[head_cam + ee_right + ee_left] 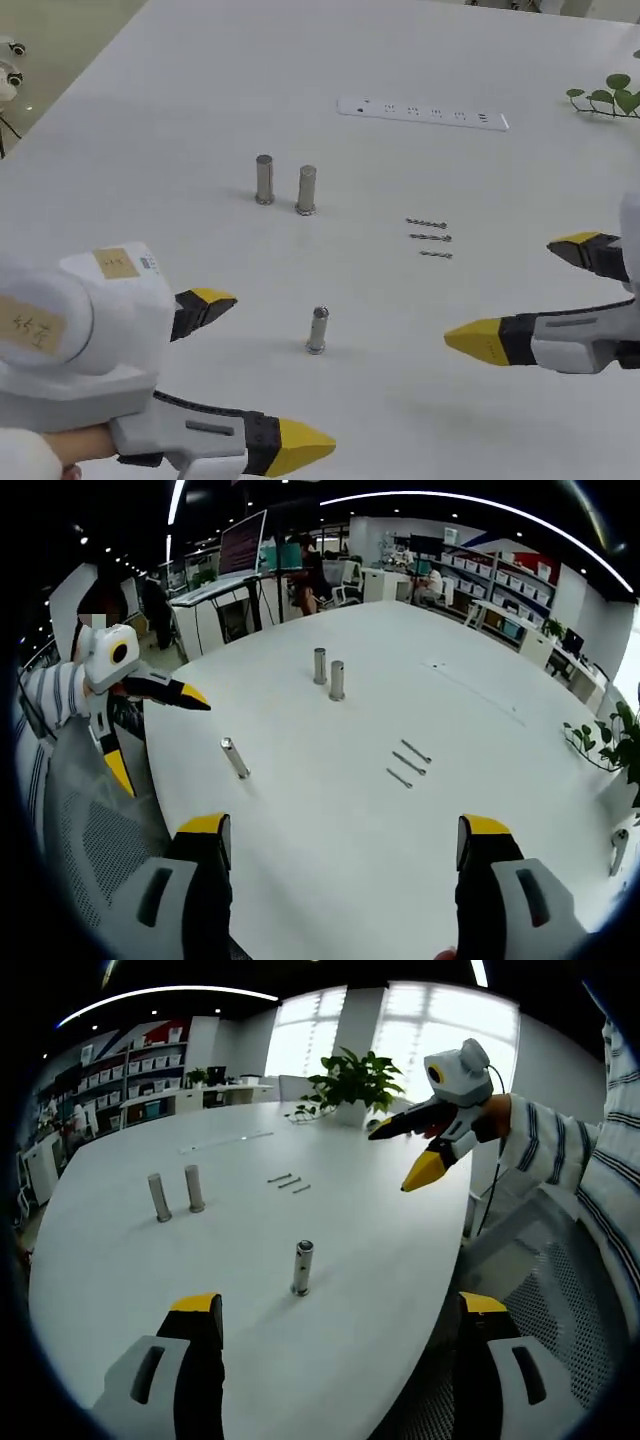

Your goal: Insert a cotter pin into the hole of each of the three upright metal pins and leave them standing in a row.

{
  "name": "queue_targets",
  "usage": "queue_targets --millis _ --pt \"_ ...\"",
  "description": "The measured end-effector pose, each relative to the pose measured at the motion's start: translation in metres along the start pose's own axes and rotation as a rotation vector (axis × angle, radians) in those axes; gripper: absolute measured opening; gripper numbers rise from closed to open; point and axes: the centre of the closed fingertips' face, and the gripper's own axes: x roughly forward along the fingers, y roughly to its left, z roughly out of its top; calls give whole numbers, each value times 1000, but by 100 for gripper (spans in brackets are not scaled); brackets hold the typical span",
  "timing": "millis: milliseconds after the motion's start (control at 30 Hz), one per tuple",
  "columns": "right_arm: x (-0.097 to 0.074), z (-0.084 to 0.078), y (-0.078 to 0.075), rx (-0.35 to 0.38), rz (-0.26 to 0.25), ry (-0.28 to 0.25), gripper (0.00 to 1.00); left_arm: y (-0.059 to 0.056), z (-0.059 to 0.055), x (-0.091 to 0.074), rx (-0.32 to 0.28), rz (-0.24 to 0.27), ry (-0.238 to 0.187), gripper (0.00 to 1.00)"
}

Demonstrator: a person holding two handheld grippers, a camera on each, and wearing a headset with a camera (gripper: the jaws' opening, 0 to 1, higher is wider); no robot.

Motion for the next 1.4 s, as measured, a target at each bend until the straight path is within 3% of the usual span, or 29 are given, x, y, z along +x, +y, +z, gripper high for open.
queue_targets --millis 367,833,900,1100,1400 --pt "27 2 -9 -131 69 80 82 2 -4 0 -57 12 -7 95" --pt "59 12 -28 -334 183 149 49 6 -8 -5 -97 44 -15 95" --pt "64 11 -30 -344 202 159 41 6 -9 -5 -101 47 -15 95" --pt "78 1 -40 -401 232 245 32 5 -11 -5 -107 52 -7 94" --pt "104 -8 -60 -413 263 293 17 8 -9 -7 -119 72 -21 94"
